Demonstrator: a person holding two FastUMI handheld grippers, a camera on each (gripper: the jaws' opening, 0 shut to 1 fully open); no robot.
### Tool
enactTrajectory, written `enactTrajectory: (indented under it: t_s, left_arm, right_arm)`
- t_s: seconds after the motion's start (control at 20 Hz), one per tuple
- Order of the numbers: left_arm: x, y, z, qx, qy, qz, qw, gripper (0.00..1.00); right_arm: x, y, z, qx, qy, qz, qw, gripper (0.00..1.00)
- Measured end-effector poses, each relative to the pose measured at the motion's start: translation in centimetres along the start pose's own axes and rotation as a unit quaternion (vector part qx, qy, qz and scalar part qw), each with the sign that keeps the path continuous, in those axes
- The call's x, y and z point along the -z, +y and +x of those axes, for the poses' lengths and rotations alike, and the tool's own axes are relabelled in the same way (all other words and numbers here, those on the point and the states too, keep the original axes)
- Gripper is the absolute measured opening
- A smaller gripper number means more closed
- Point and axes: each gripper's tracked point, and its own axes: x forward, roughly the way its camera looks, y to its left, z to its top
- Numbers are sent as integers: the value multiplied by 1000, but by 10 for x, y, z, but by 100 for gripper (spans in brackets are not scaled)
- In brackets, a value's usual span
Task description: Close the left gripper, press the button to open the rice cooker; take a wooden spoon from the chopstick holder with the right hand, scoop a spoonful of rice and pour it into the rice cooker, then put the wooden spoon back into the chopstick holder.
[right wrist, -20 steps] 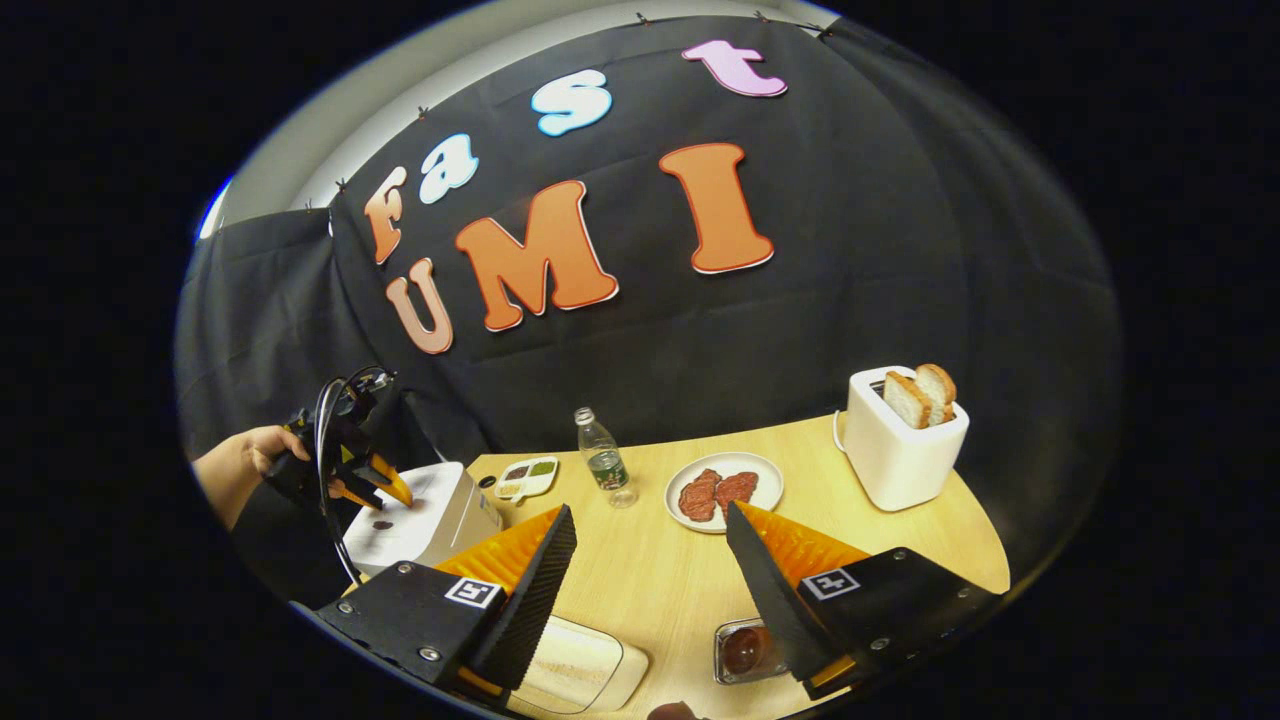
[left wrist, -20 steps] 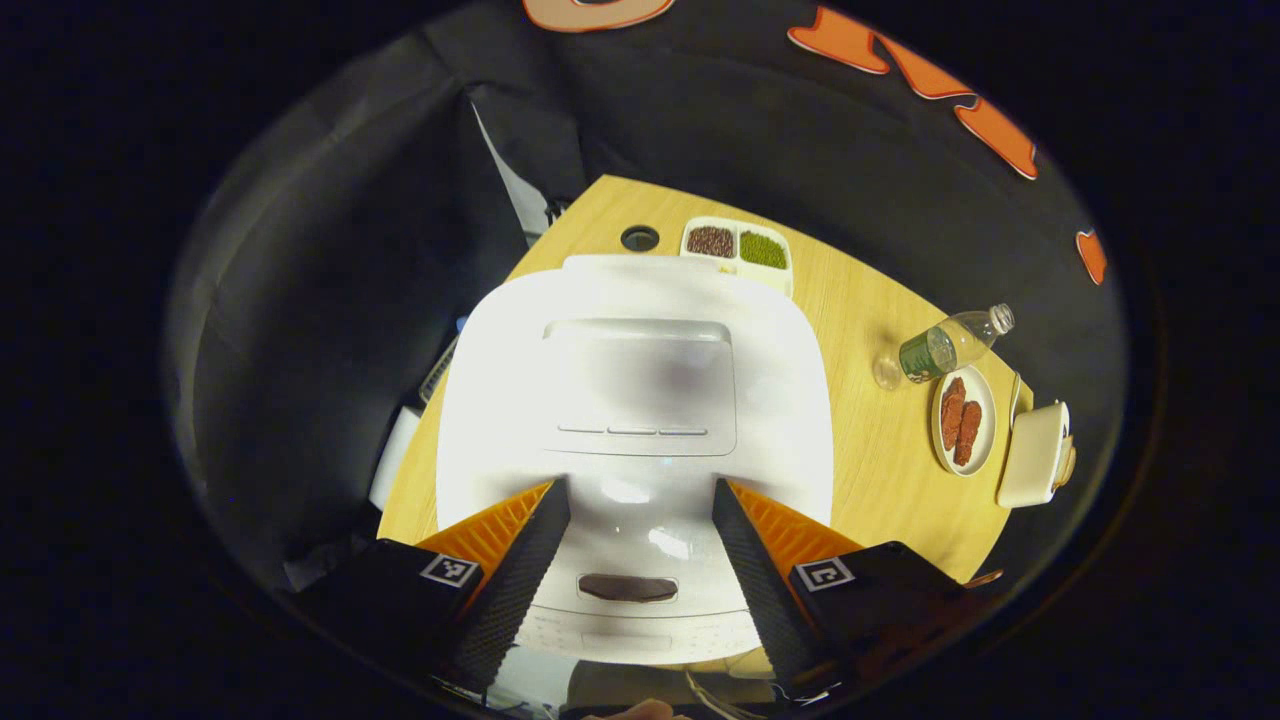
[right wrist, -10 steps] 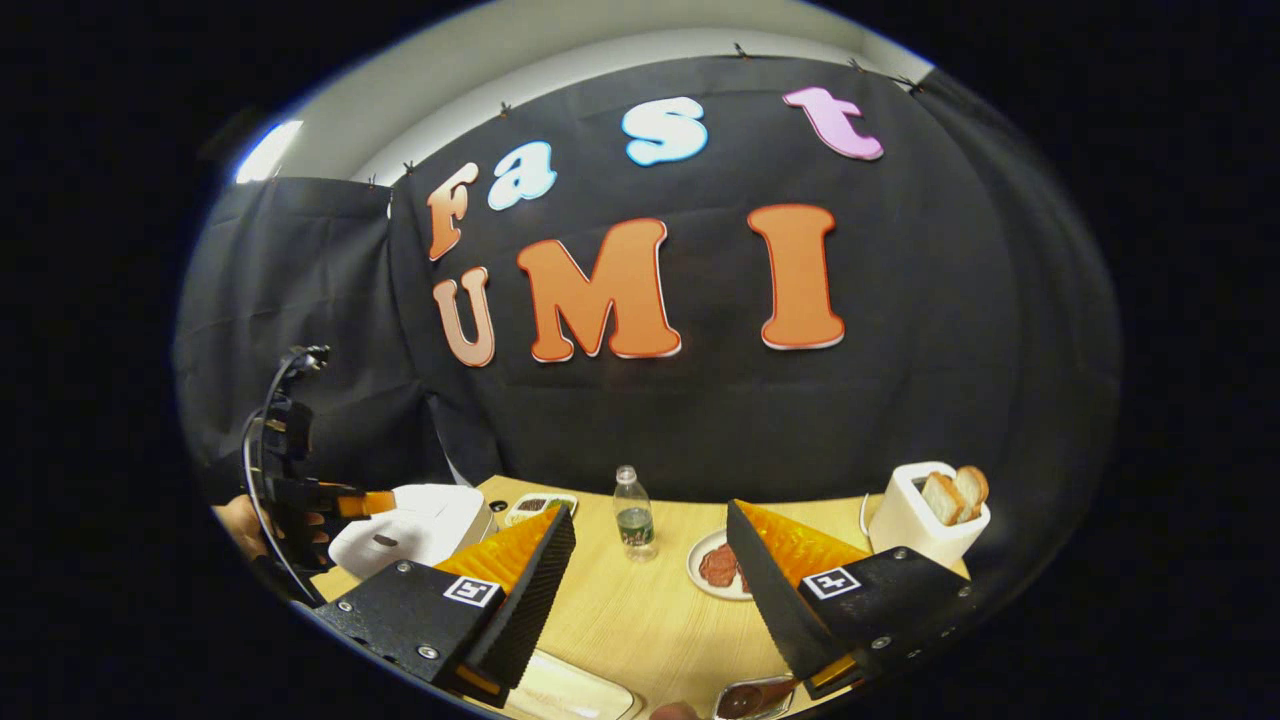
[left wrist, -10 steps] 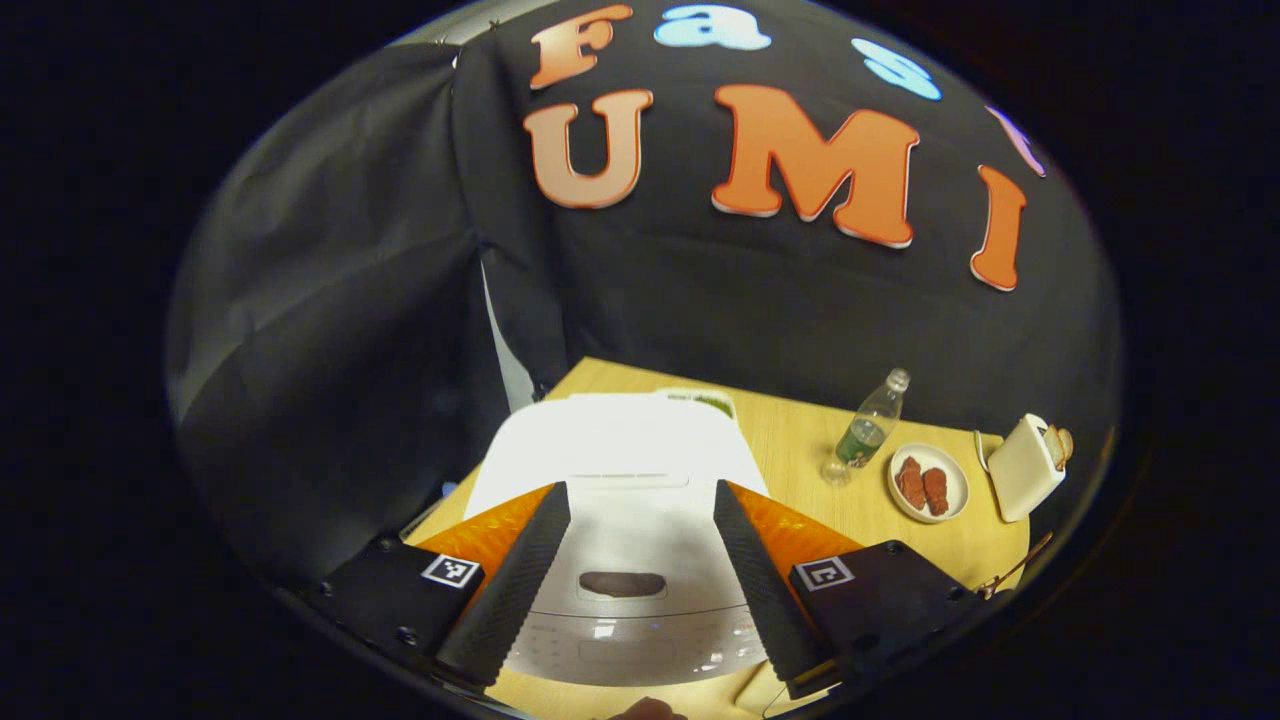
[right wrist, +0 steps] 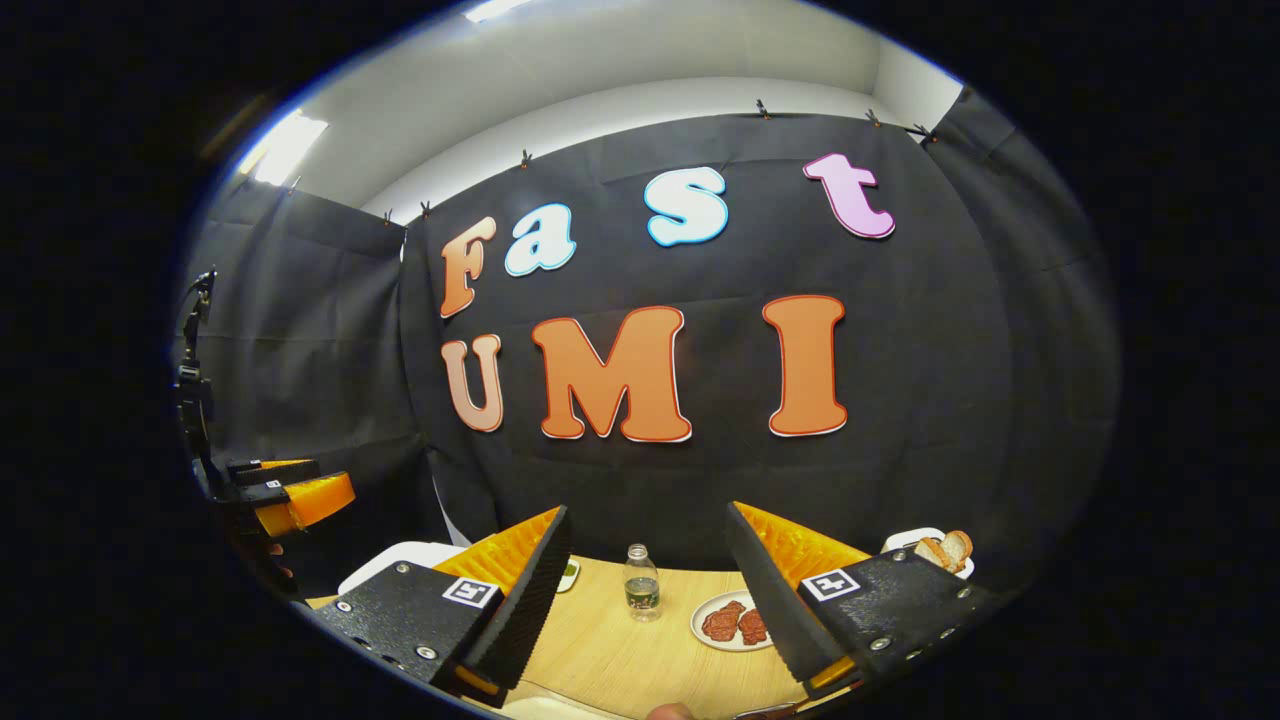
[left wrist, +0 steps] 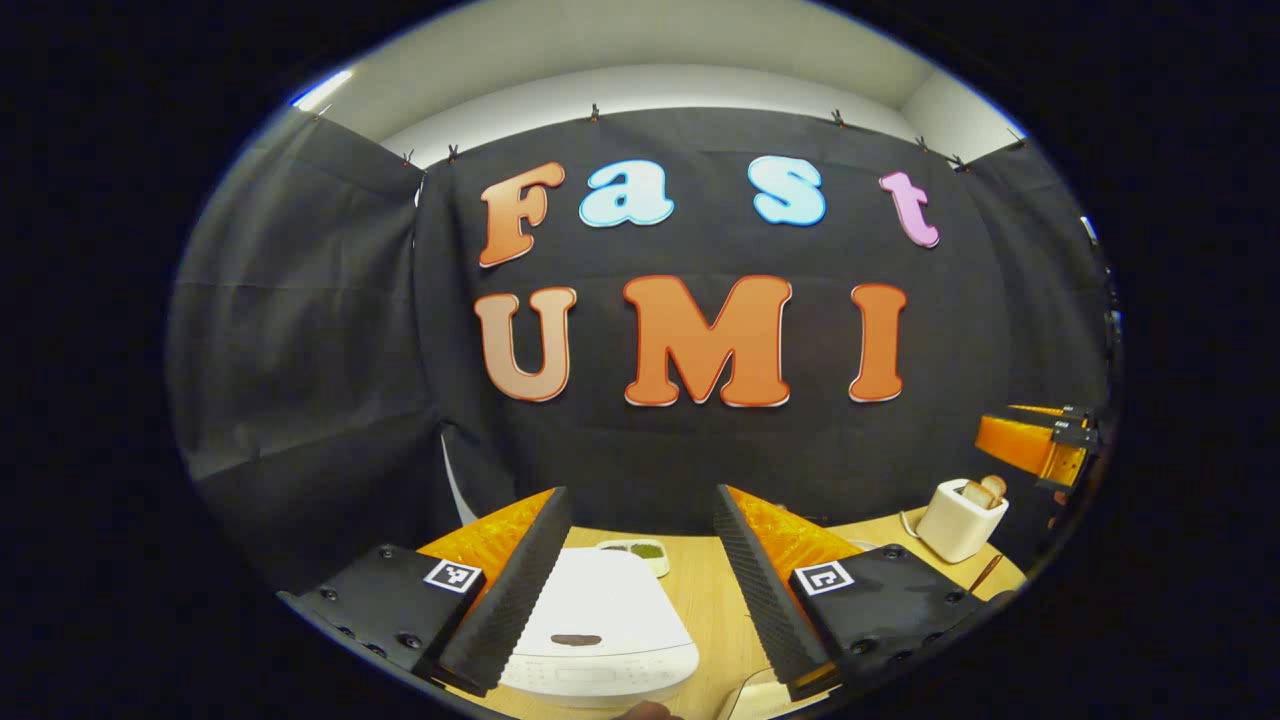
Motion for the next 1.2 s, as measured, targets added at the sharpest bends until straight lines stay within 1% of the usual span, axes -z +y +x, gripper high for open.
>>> enactTrajectory:
  t_s: [0.1,0.15,0.2,0.25,0.4,0.45,0.5,0.65,0.75,1.2]
  left_arm:
    - [-14,-8,-6,12,-22,-12,1000,98]
    - [-19,-10,-9,17,-33,-12,999,96]
    - [-24,-11,-12,19,-40,-7,999,98]
    - [-26,-15,-15,22,-45,-1,999,96]
    - [-24,-31,-24,38,-51,9,998,100]
    - [-22,-36,-26,45,-52,9,998,98]
    - [-18,-38,-31,47,-51,10,998,98]
    - [-10,-40,-32,44,-44,9,998,96]
    - [-13,-40,-33,44,-44,15,998,100]
    - [-11,-46,-38,44,-46,31,997,99]
  right_arm:
    - [2,-5,-3,9,0,-12,1000,95]
    - [1,-4,-5,9,-2,-13,1000,95]
    - [-2,-3,-7,11,-7,-17,1000,95]
    - [-4,-4,-9,15,-12,-21,1000,95]
    - [-15,-1,-16,20,-33,-27,999,94]
    - [-18,1,-18,20,-40,-25,999,94]
    - [-22,2,-20,19,-48,-25,998,94]
    - [-28,5,-23,15,-61,-27,998,95]
    - [-26,9,-22,11,-59,-25,998,95]
    - [-23,17,-23,7,-55,-32,998,95]
